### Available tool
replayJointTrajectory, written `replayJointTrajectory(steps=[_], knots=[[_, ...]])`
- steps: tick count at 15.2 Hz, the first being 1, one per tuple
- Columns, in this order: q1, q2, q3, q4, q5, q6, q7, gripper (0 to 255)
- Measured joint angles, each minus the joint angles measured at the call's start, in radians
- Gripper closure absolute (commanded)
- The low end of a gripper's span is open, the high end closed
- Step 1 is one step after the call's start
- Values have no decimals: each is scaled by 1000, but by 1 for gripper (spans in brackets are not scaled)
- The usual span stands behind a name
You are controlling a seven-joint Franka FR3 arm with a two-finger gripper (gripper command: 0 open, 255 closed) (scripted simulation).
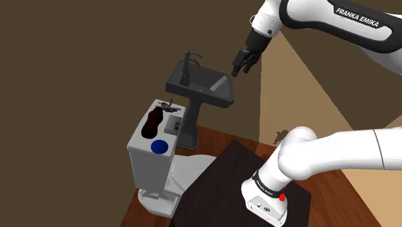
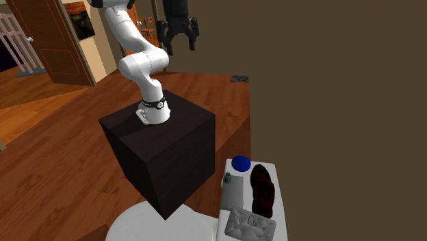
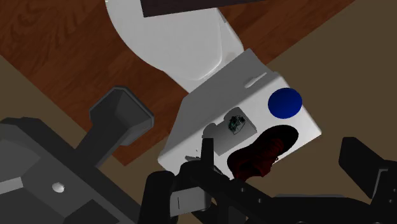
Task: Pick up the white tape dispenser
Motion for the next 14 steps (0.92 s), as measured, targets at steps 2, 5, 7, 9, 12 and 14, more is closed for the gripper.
replayJointTrajectory(steps=[2,5,7,9,12,14], knots=[[-1,5,-4,-14,0,18,-2,0],[1,41,-11,-63,5,100,1,0],[1,84,-20,-87,9,167,-1,0],[0,119,-32,-125,11,240,-7,0],[-1,193,-52,-161,16,348,-19,0],[3,245,-59,-179,24,417,-22,0]])
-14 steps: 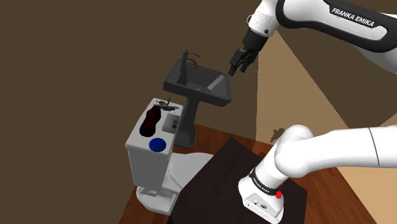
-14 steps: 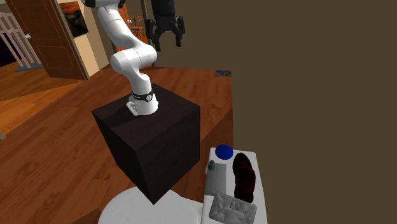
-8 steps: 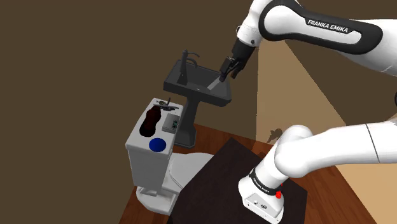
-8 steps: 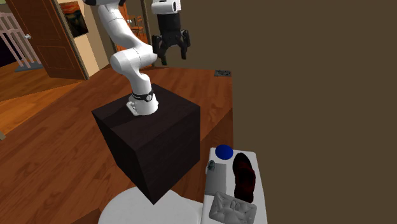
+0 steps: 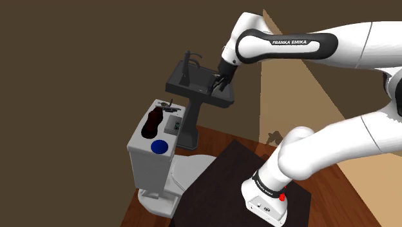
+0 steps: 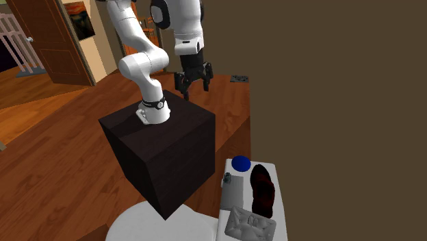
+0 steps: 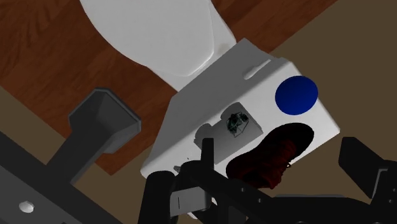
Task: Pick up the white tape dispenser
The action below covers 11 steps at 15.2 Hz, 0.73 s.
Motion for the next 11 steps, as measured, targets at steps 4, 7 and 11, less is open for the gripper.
replayJointTrajectory(steps=[4,7,11], knots=[[10,137,-16,1,23,134,-13,0],[20,231,-24,-6,48,231,-23,0],[31,394,-42,35,97,351,-62,0]])
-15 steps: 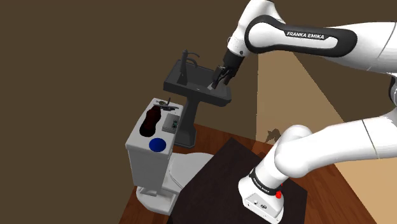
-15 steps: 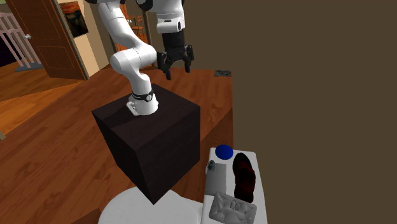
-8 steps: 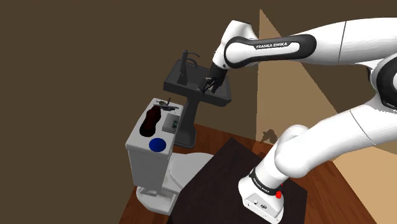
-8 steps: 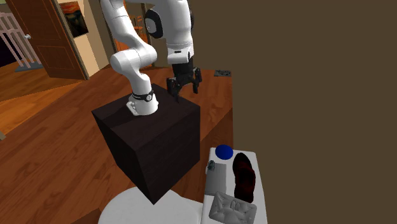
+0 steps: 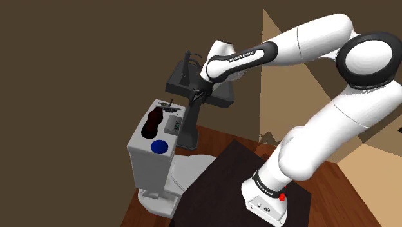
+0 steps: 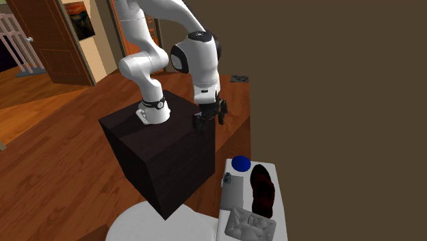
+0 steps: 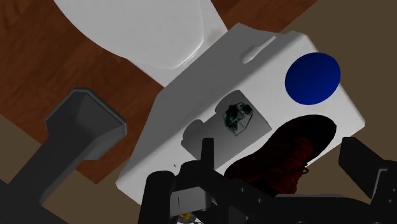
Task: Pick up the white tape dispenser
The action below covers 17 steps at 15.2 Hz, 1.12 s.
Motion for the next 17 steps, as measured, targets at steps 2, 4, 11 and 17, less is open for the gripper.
replayJointTrajectory(steps=[2,4,11,17], knots=[[2,83,-8,16,35,64,-32,0],[5,153,-8,45,69,101,-53,0],[-23,446,27,196,211,227,-161,0],[-58,643,75,318,281,295,-209,0]])
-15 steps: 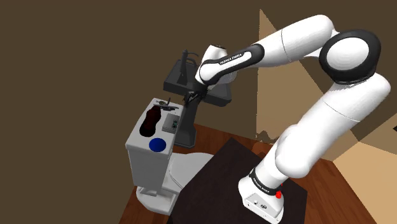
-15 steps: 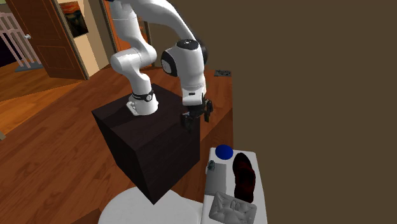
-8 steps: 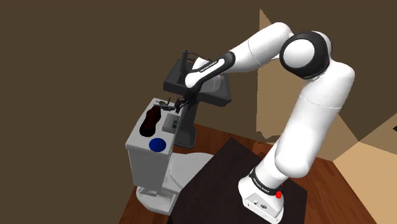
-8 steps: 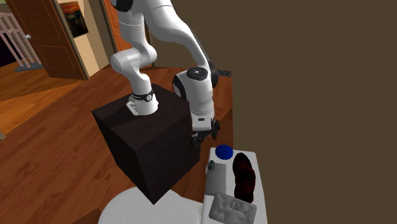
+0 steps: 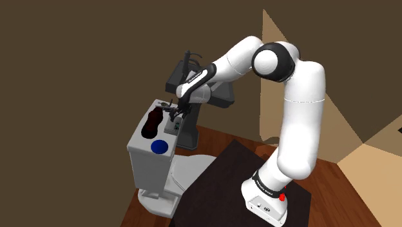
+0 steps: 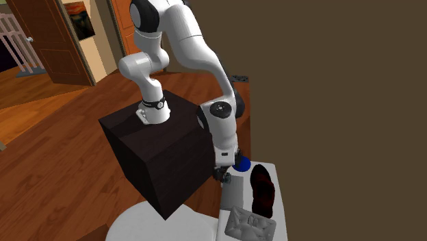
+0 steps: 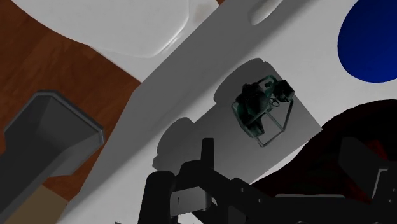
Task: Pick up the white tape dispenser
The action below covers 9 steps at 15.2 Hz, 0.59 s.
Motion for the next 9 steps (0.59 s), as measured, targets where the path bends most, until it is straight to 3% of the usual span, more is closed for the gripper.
replayJointTrajectory(steps=[7,8,9], knots=[[-16,91,23,40,23,52,-23,0],[-19,95,25,40,25,56,-25,255],[-20,98,26,40,26,58,-27,255]])
